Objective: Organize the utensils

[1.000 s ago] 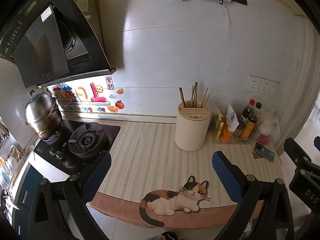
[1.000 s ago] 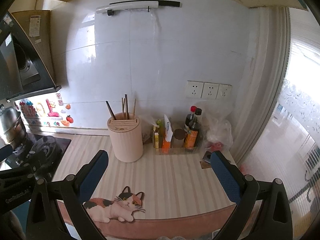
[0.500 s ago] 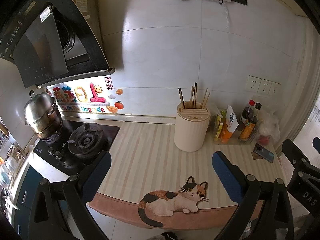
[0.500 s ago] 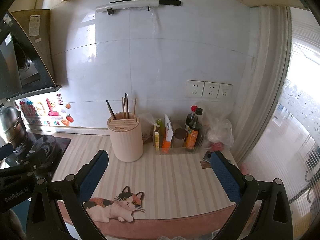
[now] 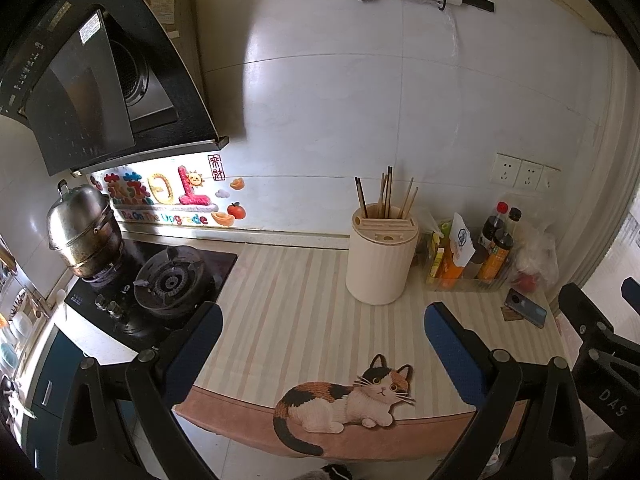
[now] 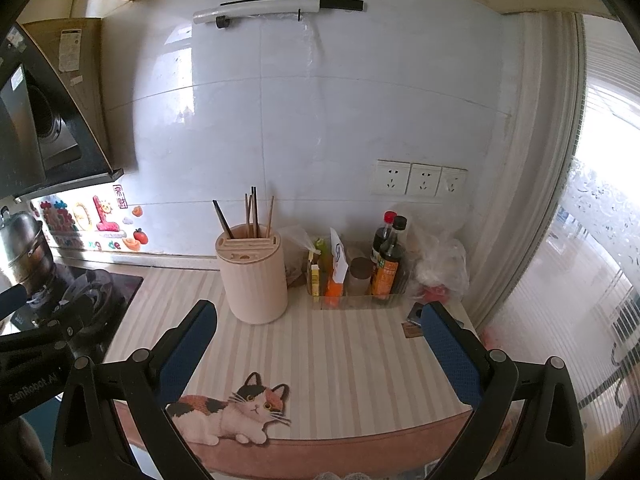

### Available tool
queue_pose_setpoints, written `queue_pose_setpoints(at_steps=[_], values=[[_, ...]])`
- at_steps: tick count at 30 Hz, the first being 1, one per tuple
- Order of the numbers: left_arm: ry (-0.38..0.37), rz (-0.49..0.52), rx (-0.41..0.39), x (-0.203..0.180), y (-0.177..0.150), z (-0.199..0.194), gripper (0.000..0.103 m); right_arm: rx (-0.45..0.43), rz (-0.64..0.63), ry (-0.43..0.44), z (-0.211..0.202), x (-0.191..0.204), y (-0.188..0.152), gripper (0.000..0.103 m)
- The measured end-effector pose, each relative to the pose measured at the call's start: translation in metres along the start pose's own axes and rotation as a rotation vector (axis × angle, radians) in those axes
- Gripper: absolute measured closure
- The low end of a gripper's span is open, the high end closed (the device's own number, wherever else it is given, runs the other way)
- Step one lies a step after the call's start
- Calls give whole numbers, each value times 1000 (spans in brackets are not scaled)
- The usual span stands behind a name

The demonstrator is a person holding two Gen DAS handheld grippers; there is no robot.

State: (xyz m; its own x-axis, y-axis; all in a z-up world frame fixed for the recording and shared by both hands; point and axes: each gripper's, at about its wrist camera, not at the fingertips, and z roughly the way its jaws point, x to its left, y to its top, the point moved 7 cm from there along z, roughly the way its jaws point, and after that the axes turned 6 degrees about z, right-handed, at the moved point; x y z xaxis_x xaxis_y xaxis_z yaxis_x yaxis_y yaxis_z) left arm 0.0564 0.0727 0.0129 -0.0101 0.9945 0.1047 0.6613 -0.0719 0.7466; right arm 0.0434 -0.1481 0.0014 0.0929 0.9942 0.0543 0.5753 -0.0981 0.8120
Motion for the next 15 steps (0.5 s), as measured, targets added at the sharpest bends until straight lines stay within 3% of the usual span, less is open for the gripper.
queue_pose_setpoints(at_steps=[15], values=[[3, 0, -3, -2, 1, 2, 0, 0, -9, 7, 1, 0, -1, 0]])
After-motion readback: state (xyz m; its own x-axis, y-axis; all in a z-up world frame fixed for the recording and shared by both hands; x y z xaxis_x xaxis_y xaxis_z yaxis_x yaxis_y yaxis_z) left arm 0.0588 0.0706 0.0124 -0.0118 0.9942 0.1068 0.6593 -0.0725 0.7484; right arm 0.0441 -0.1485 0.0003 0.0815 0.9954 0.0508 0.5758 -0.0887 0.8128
